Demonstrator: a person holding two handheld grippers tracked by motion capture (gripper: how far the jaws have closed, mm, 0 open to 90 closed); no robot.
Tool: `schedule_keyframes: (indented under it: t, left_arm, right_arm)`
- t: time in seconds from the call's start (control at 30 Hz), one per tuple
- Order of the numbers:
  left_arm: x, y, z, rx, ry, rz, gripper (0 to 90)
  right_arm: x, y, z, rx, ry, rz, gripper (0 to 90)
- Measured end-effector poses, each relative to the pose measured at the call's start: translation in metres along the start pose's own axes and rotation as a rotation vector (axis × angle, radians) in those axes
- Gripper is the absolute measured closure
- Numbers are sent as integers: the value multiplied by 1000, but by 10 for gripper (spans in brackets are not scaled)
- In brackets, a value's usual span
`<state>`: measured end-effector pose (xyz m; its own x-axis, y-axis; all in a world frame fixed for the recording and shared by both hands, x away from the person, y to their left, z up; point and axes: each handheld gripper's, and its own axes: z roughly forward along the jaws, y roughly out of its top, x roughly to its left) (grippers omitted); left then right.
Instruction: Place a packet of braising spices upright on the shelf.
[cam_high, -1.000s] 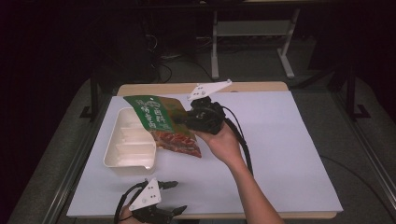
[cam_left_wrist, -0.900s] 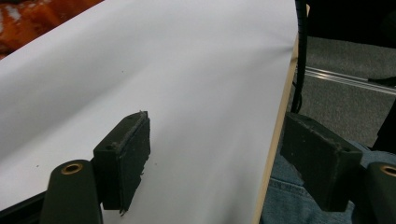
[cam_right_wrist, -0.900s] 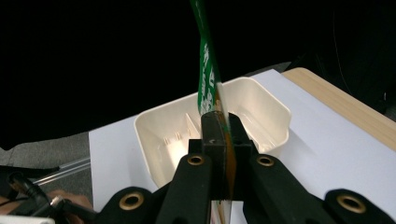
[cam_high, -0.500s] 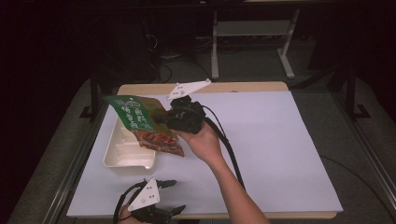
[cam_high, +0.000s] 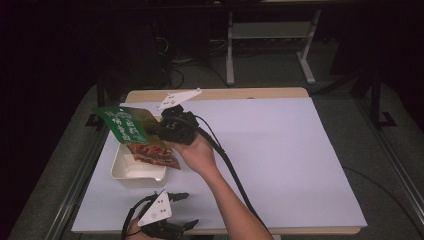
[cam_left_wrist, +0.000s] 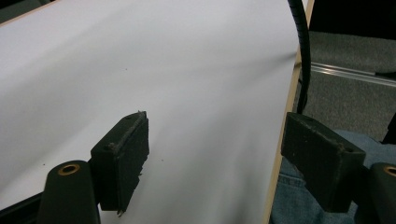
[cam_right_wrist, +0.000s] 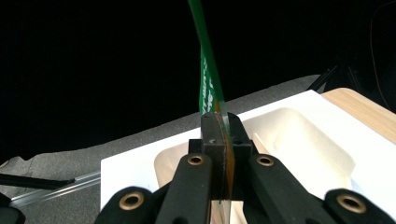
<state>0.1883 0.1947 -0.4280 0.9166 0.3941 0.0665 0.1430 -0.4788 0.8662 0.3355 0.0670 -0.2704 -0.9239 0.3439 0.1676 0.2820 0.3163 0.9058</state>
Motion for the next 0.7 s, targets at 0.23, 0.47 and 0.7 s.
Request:
schedule_keyframes:
  t: [0.23, 0.47, 0.7]
  left_arm:
    - [-4, -1, 2, 14, -16, 16, 230]
    - [-5, -1, 4, -1, -18, 13, 215]
    - [-4, -1, 4, 16, -16, 25, 215]
  right_arm:
    - [2, -2, 22, 19, -2, 7, 897]
    - [2, -4, 37, 49, 15, 8, 897]
    - [2, -5, 51, 52, 46, 34, 897]
